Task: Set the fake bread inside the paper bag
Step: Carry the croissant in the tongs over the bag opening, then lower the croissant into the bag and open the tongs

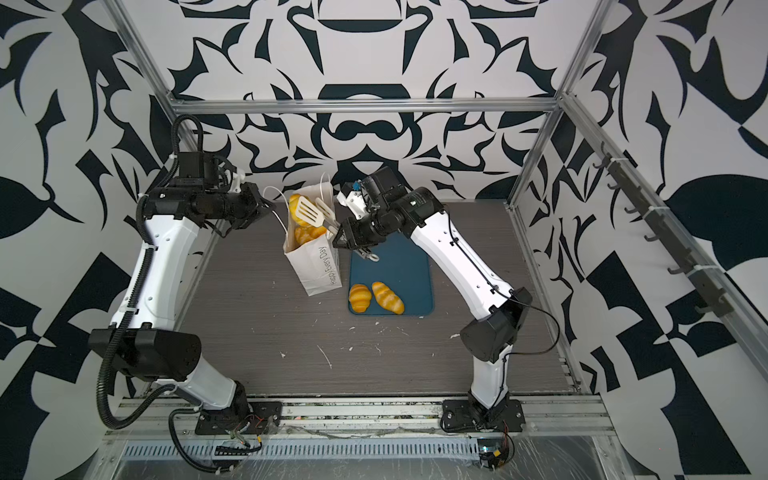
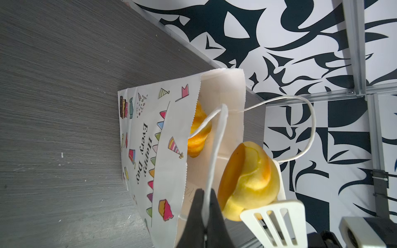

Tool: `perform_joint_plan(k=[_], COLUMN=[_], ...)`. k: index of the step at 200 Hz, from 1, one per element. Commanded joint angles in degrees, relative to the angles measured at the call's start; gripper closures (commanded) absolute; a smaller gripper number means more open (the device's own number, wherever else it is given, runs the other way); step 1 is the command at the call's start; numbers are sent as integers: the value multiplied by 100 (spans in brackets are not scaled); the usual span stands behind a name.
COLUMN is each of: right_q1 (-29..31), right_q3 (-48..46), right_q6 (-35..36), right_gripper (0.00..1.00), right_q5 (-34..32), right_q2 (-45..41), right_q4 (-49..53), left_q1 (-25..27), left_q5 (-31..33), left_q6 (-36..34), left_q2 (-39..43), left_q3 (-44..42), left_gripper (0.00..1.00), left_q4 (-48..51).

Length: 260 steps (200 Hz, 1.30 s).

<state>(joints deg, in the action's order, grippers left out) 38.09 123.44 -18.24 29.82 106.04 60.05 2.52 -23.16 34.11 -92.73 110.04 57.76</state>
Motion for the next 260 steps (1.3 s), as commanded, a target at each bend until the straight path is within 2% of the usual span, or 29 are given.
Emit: perform_joint_plan(k=[1, 260], right_q1=[23, 32], right_q3=[42, -257], right_q6=[101, 66], right_gripper=[62, 52], right_q5=[15, -46], right_q2=[-372, -384], right_q4=[-341, -311], left_q1=[-25, -24], left_q5=[17, -4], left_q6=[0, 9], left_q2=[167, 283], left_q3=[-53, -224], left_gripper=[100, 100], left_q4=[60, 25])
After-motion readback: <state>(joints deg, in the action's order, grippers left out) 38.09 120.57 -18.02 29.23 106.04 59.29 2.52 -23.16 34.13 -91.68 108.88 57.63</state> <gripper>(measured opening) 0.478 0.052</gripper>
